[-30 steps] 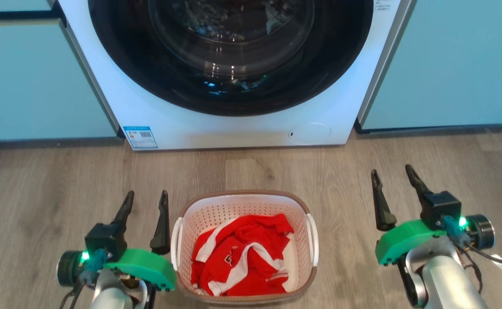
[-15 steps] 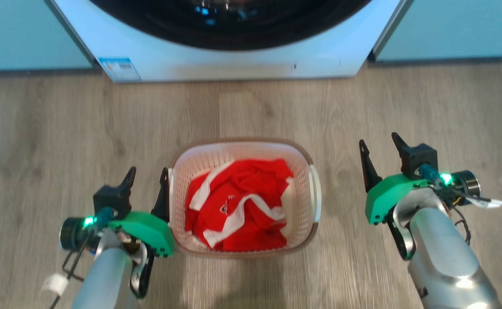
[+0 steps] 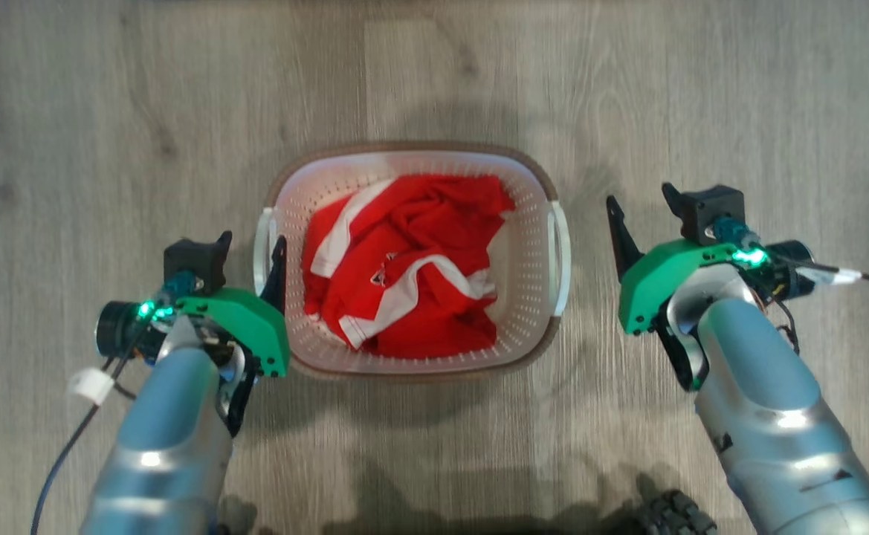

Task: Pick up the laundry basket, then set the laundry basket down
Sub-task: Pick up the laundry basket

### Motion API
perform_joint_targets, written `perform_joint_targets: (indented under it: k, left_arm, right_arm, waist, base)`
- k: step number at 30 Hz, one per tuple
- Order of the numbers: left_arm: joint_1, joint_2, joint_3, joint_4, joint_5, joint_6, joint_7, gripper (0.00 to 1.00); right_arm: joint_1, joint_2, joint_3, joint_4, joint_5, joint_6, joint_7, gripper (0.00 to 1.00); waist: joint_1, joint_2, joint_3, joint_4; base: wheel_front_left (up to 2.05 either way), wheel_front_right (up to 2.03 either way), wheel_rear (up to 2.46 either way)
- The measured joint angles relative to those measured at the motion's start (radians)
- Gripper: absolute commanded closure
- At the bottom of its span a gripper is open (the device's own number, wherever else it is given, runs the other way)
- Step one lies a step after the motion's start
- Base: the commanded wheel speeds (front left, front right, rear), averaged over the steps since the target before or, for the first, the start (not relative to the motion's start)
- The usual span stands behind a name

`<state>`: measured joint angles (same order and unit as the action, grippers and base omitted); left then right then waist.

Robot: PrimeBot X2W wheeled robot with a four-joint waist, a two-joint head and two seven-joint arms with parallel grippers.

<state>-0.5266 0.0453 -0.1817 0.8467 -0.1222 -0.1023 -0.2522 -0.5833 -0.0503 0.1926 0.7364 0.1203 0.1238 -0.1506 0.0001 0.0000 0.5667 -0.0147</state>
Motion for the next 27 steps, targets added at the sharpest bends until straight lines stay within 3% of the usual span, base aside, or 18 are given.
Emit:
perform_joint_targets:
  k: [12, 27]
  left_arm:
    - [-0.156, 0.0, -0.02, 0.2, 0.015, -0.013, 0.0, 0.0]
    - [-0.277, -0.011, -0.005, 0.366, -0.063, -0.022, 0.0, 0.0]
  right_arm:
    - [-0.061, -0.008, 0.122, 0.091, 0.16, 0.0, 0.04, 0.0]
    - [-0.117, -0.012, 0.202, 0.148, 0.245, 0.0, 0.039, 0.0]
  waist:
    - [0.0, 0.0001, 0.137, 0.006]
    - [-0.0001, 0.0, 0.215, 0.025]
  base:
    - [0.0, 0.0, 0.0]
    - [0.0, 0.0, 0.0]
